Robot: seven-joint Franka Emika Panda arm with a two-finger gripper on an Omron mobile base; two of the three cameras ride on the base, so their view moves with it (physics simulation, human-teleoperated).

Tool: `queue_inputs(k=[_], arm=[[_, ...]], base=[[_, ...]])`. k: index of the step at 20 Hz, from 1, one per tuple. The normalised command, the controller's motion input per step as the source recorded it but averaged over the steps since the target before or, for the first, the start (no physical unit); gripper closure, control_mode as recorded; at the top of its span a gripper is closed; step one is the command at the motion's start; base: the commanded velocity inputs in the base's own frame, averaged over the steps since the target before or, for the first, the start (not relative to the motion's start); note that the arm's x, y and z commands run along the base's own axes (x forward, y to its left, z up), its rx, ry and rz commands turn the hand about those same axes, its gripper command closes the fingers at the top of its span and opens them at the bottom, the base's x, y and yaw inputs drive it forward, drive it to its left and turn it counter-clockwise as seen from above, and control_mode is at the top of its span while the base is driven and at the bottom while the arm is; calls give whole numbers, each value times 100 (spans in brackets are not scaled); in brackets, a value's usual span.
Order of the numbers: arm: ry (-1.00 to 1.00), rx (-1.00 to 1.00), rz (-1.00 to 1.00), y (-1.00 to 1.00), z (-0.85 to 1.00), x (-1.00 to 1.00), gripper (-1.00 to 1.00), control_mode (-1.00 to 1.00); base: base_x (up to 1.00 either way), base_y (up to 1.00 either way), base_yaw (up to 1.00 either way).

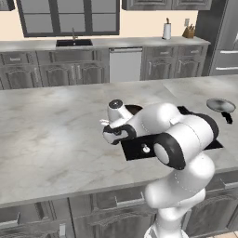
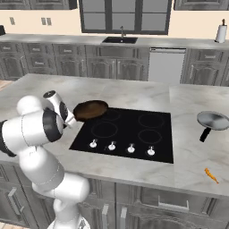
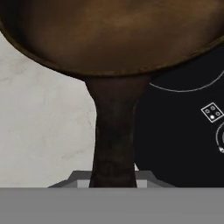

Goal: Place both pans onto different burners. Then place the bell pepper and the shrimp on different pans.

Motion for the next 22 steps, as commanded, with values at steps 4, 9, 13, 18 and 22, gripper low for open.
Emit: queue_inputs(k=[4,9,13,18,22], arm=[[0,9,-10,-32,-48,0,100,-100],[0,5,-12,-28,-26,0,100,-100],[0,6,-13,-29,-33,0,100,-100],[2,8,-11,-25,-45,2,100,-100],[2,2,-6,-6,-35,17,100,-100]], base=[[0,0,0],[0,0,0],[0,0,0],[0,0,0],[0,0,0]])
